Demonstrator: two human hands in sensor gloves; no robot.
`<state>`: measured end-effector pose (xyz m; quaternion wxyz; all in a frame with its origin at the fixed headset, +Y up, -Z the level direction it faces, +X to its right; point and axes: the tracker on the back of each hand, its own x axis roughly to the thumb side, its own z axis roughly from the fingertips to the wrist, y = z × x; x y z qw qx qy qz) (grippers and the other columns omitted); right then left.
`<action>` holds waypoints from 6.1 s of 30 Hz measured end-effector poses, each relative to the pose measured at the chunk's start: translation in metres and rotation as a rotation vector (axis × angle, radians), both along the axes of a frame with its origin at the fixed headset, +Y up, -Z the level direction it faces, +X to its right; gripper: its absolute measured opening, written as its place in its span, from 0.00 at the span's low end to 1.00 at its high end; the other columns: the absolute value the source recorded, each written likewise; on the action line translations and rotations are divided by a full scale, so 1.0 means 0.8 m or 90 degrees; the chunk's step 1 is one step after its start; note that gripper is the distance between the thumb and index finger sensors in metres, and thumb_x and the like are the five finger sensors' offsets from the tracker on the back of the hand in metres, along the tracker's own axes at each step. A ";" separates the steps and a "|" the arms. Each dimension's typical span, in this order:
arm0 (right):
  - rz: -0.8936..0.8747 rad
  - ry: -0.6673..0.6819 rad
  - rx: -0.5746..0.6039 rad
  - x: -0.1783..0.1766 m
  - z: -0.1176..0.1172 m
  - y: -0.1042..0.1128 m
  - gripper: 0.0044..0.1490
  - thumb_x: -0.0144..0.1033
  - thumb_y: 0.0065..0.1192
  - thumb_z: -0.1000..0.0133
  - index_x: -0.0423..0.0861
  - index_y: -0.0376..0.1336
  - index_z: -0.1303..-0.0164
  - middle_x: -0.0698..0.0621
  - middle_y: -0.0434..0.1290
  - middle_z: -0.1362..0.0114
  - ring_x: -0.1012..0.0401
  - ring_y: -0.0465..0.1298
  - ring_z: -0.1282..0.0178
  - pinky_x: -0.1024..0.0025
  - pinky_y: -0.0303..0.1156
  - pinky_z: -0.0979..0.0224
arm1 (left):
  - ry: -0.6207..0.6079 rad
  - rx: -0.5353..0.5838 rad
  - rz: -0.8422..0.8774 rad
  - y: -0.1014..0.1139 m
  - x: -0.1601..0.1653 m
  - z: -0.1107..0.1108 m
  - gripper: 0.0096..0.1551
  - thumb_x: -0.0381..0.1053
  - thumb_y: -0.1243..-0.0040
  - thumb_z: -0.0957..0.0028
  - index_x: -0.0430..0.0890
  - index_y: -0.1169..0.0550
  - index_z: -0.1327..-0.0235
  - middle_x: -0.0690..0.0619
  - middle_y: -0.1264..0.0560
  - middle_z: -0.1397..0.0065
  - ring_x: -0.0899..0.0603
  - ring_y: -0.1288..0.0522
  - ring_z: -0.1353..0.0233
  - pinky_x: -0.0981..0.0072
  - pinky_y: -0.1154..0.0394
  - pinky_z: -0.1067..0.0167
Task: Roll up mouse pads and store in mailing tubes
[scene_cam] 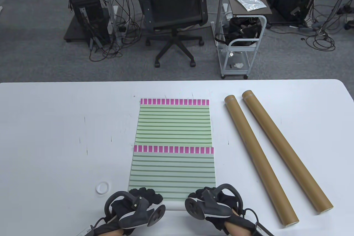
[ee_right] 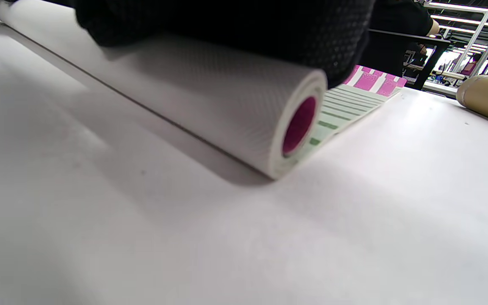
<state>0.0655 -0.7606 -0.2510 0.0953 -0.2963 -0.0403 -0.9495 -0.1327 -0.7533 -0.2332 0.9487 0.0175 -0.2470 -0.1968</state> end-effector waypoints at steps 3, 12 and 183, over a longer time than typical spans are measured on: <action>0.021 -0.006 -0.009 -0.005 0.002 0.004 0.31 0.39 0.51 0.51 0.52 0.65 0.35 0.52 0.75 0.37 0.56 0.77 0.43 0.61 0.75 0.37 | 0.019 -0.021 0.013 -0.003 -0.001 -0.007 0.23 0.58 0.50 0.56 0.69 0.25 0.45 0.68 0.20 0.40 0.56 0.18 0.41 0.72 0.20 0.41; 0.017 0.000 0.045 -0.015 0.008 0.007 0.32 0.45 0.61 0.54 0.53 0.65 0.37 0.54 0.75 0.39 0.58 0.78 0.47 0.68 0.77 0.43 | 0.046 -0.015 0.046 -0.002 -0.004 -0.005 0.24 0.59 0.49 0.56 0.64 0.27 0.44 0.65 0.22 0.39 0.53 0.21 0.36 0.65 0.23 0.34; 0.064 -0.063 -0.002 -0.004 0.005 0.021 0.32 0.40 0.53 0.51 0.52 0.64 0.34 0.52 0.74 0.34 0.55 0.78 0.41 0.66 0.77 0.40 | 0.058 -0.109 0.068 0.005 -0.038 -0.019 0.27 0.60 0.43 0.60 0.67 0.24 0.44 0.65 0.21 0.38 0.53 0.19 0.38 0.67 0.20 0.37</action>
